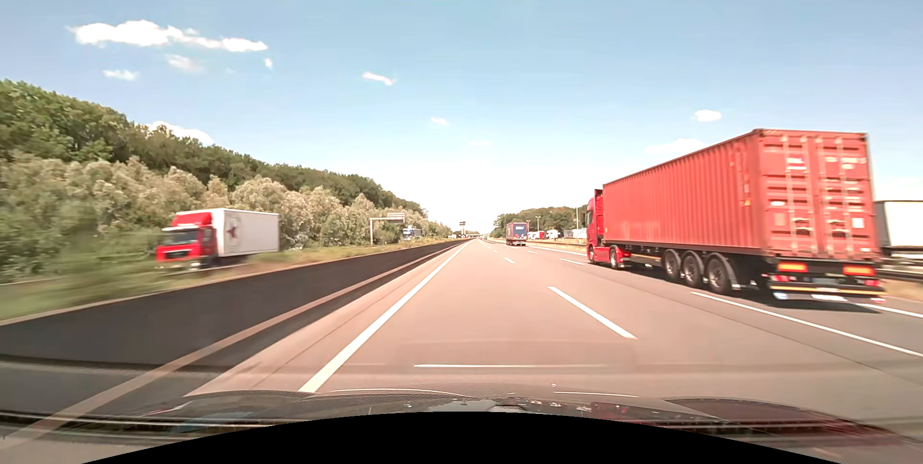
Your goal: Follow the waypoints while adhering to traffic rules and regulations
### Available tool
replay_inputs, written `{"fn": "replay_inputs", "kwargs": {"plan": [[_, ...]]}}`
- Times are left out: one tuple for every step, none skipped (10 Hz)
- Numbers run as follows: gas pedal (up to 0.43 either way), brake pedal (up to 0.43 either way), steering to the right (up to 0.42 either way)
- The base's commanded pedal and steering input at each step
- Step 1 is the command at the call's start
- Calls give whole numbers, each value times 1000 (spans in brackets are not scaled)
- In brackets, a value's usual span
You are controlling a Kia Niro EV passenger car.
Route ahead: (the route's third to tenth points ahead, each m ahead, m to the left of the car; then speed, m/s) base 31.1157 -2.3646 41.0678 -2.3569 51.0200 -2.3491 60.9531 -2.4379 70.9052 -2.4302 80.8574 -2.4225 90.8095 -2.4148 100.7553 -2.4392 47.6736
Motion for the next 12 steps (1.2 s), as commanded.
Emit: {"fn": "replay_inputs", "kwargs": {"plan": [[591, 0, 0], [591, 0, 0], [591, 0, 0], [591, 0, 0], [591, 0, 0], [591, 0, 0], [591, 0, 0], [591, 0, 0], [591, 0, 0], [591, 0, 1], [591, 0, 1], [591, 0, 1]]}}
